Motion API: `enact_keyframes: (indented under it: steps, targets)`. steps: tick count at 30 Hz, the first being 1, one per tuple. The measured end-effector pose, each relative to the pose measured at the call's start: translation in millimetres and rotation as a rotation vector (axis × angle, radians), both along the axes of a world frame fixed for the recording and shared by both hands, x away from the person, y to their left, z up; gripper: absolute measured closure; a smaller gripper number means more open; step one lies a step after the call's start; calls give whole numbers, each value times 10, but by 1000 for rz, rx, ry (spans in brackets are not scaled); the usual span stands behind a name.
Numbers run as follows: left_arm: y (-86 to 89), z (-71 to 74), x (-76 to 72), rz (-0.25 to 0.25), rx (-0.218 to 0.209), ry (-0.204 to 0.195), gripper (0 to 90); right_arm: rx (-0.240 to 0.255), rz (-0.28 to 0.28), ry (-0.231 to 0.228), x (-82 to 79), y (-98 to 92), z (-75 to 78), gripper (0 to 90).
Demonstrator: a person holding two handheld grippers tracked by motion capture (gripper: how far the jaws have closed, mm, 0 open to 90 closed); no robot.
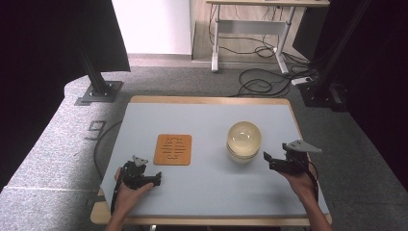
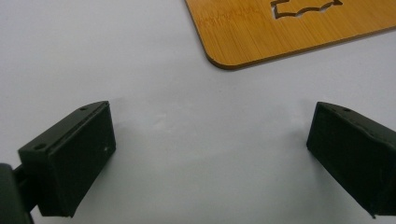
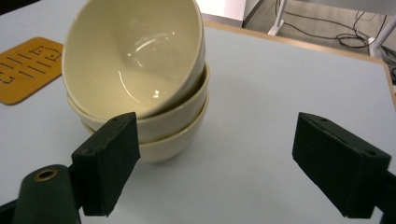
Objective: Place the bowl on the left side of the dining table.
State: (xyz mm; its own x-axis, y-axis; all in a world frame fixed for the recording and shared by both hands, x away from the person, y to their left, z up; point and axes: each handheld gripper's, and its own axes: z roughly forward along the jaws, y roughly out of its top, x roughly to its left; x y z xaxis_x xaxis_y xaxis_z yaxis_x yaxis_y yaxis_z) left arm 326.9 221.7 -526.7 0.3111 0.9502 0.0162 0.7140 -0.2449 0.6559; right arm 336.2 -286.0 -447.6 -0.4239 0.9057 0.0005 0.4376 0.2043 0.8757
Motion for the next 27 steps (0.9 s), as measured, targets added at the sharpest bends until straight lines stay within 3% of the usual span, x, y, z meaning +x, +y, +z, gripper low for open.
enact_keyframes:
  steps: [20, 27]
  targets:
    - [2, 0, 3, 1, -2, 3, 10, 10, 8, -19, 86, 90, 93, 161]
    - [-3, -3, -7, 7, -1, -2, 12, -24, 19, -4, 135, 221, 96, 164]
